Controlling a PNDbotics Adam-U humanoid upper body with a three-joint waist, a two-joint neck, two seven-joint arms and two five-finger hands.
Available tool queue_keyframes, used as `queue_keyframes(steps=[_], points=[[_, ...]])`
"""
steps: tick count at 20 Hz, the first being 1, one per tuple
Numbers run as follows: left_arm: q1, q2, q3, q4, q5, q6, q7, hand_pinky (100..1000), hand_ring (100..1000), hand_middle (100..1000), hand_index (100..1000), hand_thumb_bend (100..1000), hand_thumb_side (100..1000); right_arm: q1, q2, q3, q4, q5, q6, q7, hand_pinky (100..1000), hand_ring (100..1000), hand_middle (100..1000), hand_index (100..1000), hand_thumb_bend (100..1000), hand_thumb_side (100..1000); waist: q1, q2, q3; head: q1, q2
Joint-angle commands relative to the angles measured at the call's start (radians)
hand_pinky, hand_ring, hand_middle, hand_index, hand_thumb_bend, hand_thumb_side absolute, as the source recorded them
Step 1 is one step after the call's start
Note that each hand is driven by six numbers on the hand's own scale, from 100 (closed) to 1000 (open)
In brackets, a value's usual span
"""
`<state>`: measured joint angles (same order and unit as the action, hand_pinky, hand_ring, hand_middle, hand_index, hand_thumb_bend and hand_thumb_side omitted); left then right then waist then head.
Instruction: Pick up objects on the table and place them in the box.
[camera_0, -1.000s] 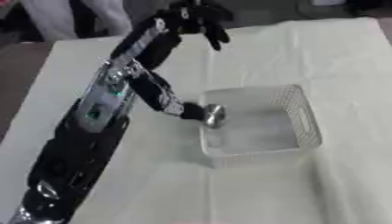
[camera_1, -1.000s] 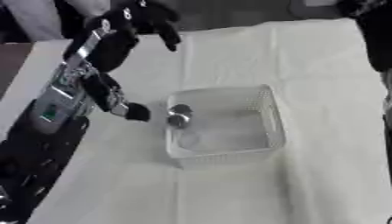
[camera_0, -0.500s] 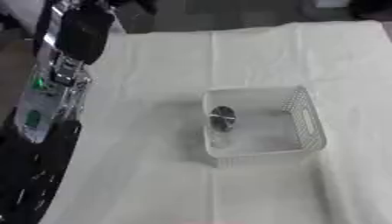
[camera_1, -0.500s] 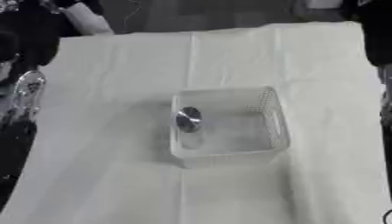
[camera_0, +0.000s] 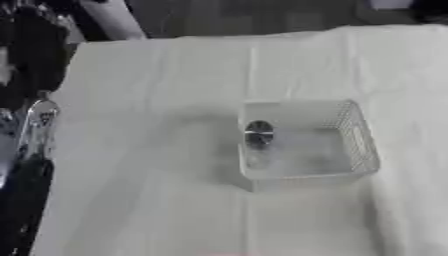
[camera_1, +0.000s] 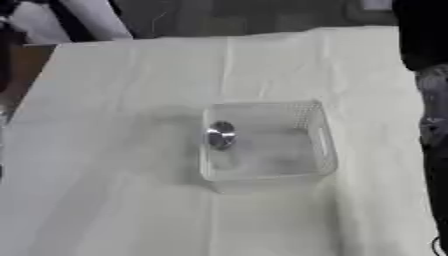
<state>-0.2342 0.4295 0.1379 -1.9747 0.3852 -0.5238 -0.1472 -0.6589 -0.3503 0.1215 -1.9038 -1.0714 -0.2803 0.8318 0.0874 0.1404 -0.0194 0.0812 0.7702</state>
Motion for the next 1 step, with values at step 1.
queue_keyframes(steps=[1], points=[[0.024,0.034,0.034,-0.025,-0.006,-0.005,0.041,644,738,827,836,114,794,-0.001,-0.026,0.005,-0.020,0.011,-0.094,0.075,673,806,912,500,100,837,0.005,-0.017,0.007,-0.020,0.000]])
